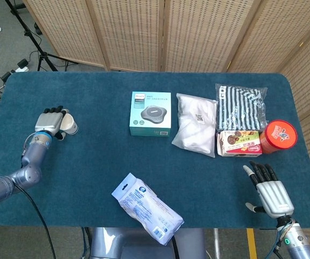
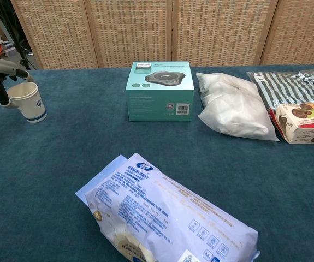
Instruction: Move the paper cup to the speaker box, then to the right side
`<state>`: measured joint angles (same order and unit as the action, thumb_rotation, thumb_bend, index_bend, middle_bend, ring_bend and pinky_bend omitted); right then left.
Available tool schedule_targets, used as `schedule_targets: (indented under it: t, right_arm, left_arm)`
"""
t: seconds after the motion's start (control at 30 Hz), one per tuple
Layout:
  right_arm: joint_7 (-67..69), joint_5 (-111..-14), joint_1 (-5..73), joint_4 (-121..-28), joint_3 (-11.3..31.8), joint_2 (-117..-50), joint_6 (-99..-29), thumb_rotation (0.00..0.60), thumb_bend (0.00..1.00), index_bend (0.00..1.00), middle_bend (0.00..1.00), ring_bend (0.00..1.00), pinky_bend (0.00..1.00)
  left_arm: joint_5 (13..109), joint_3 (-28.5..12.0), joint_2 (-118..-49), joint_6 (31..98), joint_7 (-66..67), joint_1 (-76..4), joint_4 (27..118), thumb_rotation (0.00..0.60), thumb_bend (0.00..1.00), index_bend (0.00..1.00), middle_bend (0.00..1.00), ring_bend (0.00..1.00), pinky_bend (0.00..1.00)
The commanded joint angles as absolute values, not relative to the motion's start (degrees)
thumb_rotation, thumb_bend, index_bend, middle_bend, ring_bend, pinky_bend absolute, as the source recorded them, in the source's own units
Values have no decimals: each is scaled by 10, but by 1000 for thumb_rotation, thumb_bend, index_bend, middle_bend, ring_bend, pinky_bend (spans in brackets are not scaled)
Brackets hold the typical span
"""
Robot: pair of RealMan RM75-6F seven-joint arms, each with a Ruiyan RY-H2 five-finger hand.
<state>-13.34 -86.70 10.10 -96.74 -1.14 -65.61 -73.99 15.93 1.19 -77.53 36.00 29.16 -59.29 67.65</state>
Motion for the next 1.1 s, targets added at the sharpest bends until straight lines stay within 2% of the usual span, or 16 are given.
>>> schedule_targets:
  t: [0.03, 0.3, 0.47, 0.73, 0.87, 1.1]
  right_arm:
    - [-134, -866, 101, -967, -11, -656, -740, 600, 105, 0, 0, 0, 0]
    - [-136, -865, 102, -967, -12, -658, -738, 600, 105, 0, 0, 0, 0]
    - [-135, -864, 101, -966, -11, -658, -739, 600, 105, 0, 0, 0, 0]
    - [-135, -861, 102, -966, -11, -658, -737, 600, 105, 0, 0, 0, 0]
    - [-133, -861, 102, -966, -10, -657, -737, 600, 105, 0, 0, 0, 0]
    - [-129, -867, 101, -968, -12, -655, -741, 600, 105, 0, 0, 0, 0]
  left_arm:
    - [157, 12, -775, 360, 292, -593, 678, 600, 366, 154, 0, 0, 0]
    - [148, 16, -775, 365, 299, -595, 681, 600, 376, 226, 0, 0, 0]
    - [138, 18, -778, 369, 303, -595, 681, 600, 432, 272, 0, 0, 0]
    - [130, 15, -770, 377, 306, -594, 688, 600, 440, 283, 0, 0, 0]
    - [131, 7, -745, 390, 308, -599, 722, 600, 437, 283, 0, 0, 0]
    - [148, -9, -675, 428, 321, -618, 839, 600, 435, 283, 0, 0, 0]
